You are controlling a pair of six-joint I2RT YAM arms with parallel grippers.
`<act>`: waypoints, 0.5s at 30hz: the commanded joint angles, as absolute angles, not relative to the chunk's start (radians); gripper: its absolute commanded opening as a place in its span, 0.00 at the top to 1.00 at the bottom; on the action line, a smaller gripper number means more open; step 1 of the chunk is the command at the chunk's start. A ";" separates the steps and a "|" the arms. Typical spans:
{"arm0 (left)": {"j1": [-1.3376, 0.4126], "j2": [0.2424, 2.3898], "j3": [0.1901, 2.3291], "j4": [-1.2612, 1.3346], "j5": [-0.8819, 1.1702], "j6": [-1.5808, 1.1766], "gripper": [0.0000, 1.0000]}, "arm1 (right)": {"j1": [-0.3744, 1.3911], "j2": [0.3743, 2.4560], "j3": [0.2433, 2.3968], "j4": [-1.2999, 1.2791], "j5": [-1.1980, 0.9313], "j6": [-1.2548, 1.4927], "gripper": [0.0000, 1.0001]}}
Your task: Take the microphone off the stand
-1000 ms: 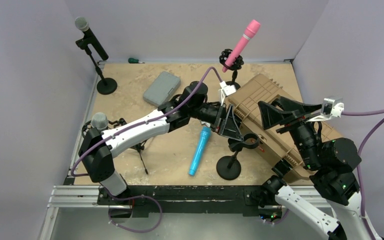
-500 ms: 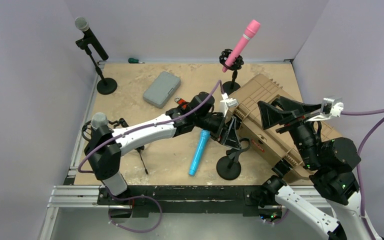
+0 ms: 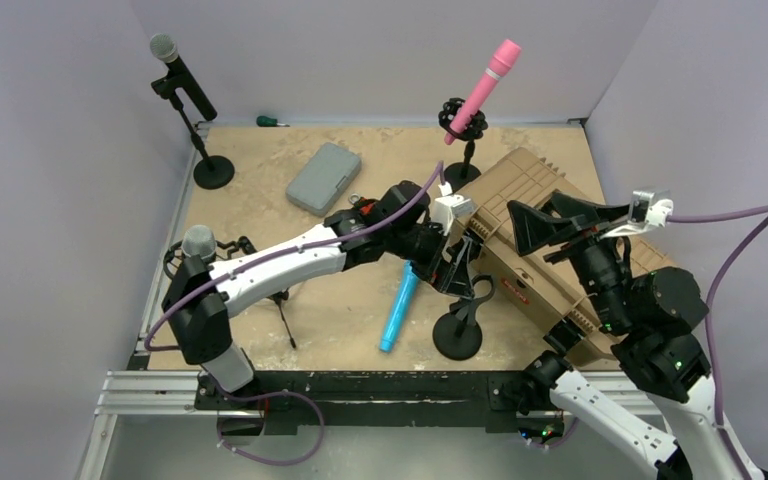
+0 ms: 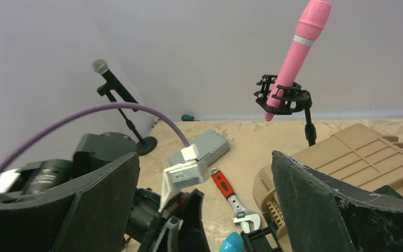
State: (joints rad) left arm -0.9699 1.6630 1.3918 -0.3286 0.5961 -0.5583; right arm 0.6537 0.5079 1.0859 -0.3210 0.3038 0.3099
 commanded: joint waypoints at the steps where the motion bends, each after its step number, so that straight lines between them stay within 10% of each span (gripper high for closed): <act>1: -0.972 1.557 1.500 -0.618 0.276 -0.289 0.05 | 0.652 0.541 1.066 -0.277 0.297 0.296 0.05; 15: -0.965 1.185 1.559 -0.767 -0.618 -0.167 0.00 | 0.652 0.638 1.026 -0.268 0.213 0.302 0.05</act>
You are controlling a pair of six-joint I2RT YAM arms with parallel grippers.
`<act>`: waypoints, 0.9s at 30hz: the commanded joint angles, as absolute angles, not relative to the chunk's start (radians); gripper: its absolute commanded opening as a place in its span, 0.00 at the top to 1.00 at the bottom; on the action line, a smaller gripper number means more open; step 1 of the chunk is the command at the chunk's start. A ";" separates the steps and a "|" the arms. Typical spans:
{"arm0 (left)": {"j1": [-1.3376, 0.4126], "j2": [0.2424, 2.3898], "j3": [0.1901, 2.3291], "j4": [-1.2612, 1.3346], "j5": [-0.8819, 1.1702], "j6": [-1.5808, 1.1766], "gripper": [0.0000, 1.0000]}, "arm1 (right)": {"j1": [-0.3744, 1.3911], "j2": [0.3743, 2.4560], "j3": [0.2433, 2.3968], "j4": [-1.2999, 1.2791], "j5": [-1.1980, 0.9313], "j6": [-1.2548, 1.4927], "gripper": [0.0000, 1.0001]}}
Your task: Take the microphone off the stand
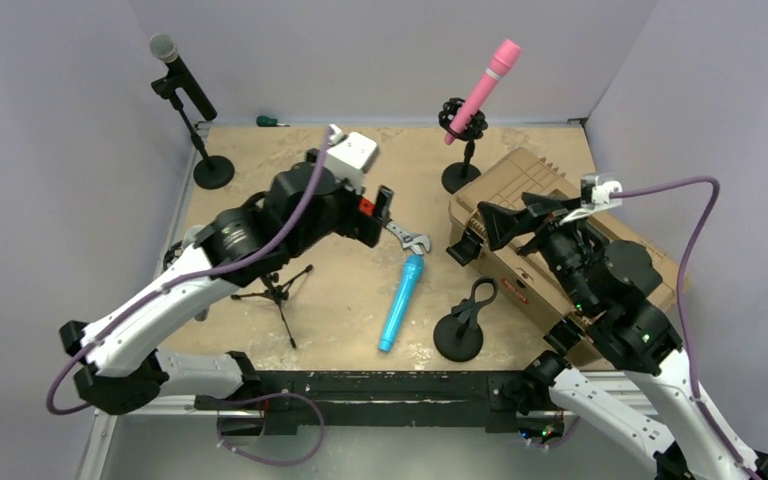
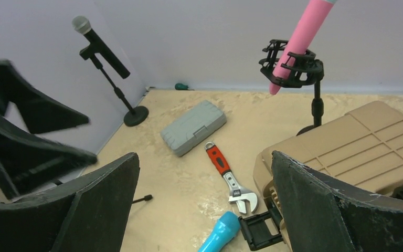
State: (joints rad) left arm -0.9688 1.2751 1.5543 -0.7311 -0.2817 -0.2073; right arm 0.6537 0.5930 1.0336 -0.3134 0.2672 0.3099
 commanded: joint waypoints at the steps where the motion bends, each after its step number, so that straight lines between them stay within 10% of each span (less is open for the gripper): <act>1: -0.965 1.159 1.551 -0.770 -0.642 -0.154 0.00 | 0.652 0.651 1.024 -0.264 0.200 0.301 0.05; 14: -0.965 0.815 1.485 -0.694 -0.576 -0.054 0.00 | 0.685 1.014 1.050 -0.031 -0.079 0.257 0.01; 27: -0.965 0.662 1.604 -0.929 -0.766 -0.021 0.00 | 1.152 1.544 1.193 0.348 0.023 0.347 0.03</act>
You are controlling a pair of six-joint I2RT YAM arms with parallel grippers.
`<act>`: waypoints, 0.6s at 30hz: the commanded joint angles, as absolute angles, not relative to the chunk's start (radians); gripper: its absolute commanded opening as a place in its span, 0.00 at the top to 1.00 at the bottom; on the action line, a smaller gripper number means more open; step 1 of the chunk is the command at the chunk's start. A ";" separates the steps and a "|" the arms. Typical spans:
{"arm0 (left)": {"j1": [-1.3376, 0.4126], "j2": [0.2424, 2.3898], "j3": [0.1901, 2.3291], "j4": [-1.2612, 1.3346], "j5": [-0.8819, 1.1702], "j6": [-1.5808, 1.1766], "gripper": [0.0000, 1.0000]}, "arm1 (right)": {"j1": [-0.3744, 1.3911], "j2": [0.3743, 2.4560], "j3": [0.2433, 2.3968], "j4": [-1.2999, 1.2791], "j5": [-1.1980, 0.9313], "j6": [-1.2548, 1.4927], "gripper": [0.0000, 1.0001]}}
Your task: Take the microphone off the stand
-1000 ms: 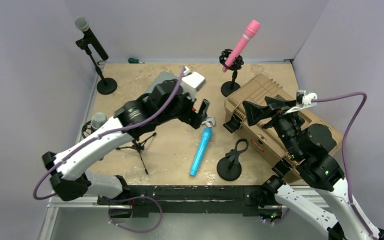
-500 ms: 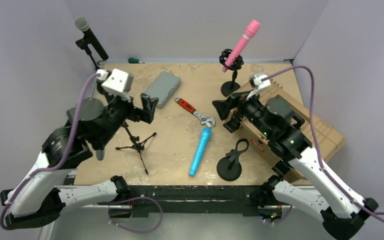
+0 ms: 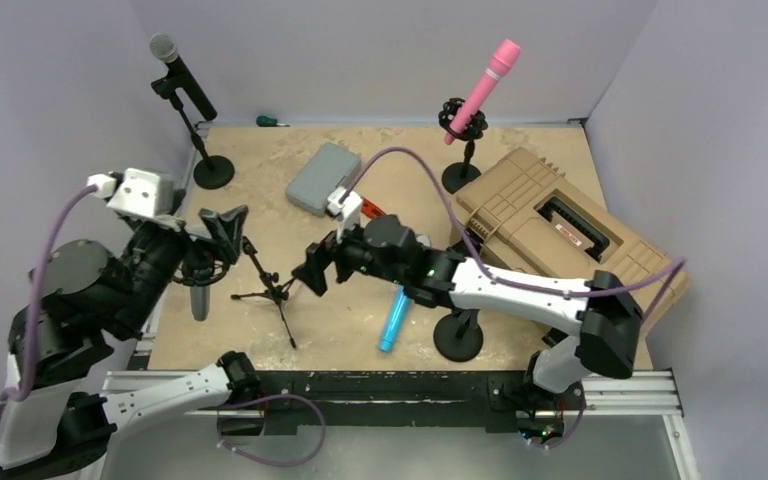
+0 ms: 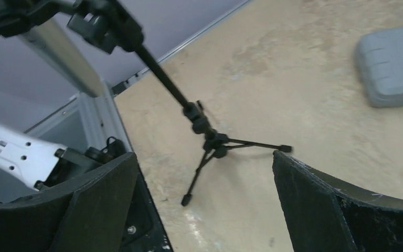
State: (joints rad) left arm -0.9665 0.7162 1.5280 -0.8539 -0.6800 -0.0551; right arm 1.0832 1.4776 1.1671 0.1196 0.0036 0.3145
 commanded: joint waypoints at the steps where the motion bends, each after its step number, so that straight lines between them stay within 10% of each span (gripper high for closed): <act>1: -0.965 0.646 1.609 -0.942 -0.773 -0.027 0.00 | 1.175 1.578 1.170 0.413 0.039 0.345 0.03; 18: -0.965 0.568 1.632 -1.191 -0.815 -0.044 0.00 | 1.176 1.863 1.221 0.594 -0.146 0.287 0.21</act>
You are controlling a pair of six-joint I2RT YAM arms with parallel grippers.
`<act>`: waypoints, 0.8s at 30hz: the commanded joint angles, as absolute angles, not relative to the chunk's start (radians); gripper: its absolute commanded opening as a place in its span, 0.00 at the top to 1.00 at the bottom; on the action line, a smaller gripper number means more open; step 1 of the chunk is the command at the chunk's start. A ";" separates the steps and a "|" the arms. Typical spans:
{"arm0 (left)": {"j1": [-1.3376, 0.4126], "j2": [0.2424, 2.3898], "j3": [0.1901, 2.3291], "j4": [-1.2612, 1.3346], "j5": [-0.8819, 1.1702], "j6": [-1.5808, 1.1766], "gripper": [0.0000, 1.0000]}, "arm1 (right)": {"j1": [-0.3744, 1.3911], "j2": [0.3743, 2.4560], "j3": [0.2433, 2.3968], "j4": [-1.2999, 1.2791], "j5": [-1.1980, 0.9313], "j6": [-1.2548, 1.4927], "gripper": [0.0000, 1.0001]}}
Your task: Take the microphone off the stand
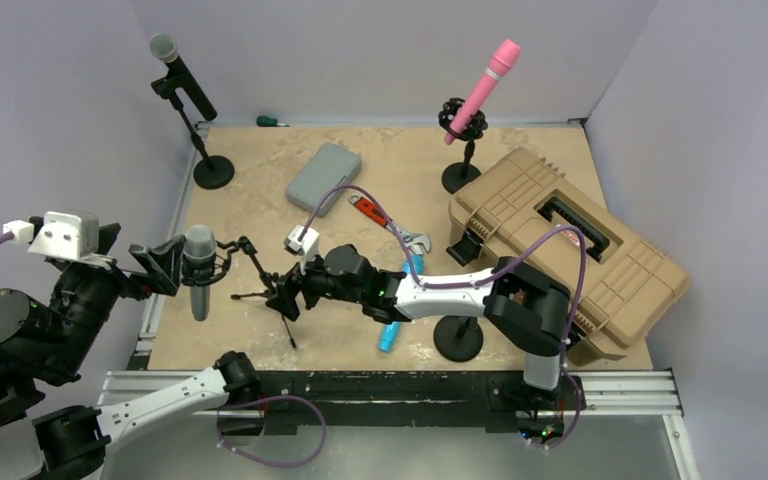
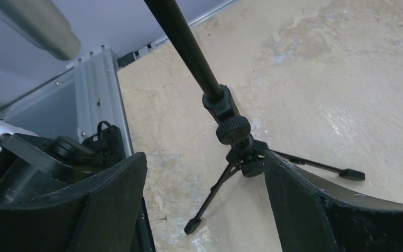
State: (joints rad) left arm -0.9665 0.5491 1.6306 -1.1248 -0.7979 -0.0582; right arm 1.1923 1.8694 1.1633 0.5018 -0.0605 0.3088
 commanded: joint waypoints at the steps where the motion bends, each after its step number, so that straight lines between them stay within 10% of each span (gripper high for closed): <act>1: -0.965 0.569 1.631 -1.202 -0.814 -0.047 0.00 | 1.165 1.871 1.219 0.604 -0.173 0.300 0.23; 12: -0.965 0.558 1.624 -1.221 -0.784 -0.075 0.00 | 1.086 1.957 1.284 0.601 -0.359 0.338 0.26; 24: -0.965 0.568 1.620 -1.254 -0.755 -0.137 0.00 | 1.129 2.009 1.363 0.585 -0.082 0.295 0.19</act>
State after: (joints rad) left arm -0.9665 0.5507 1.6238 -1.2602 -0.7689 -0.1104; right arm 1.0985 1.9938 1.2900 0.5579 -0.2279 0.3279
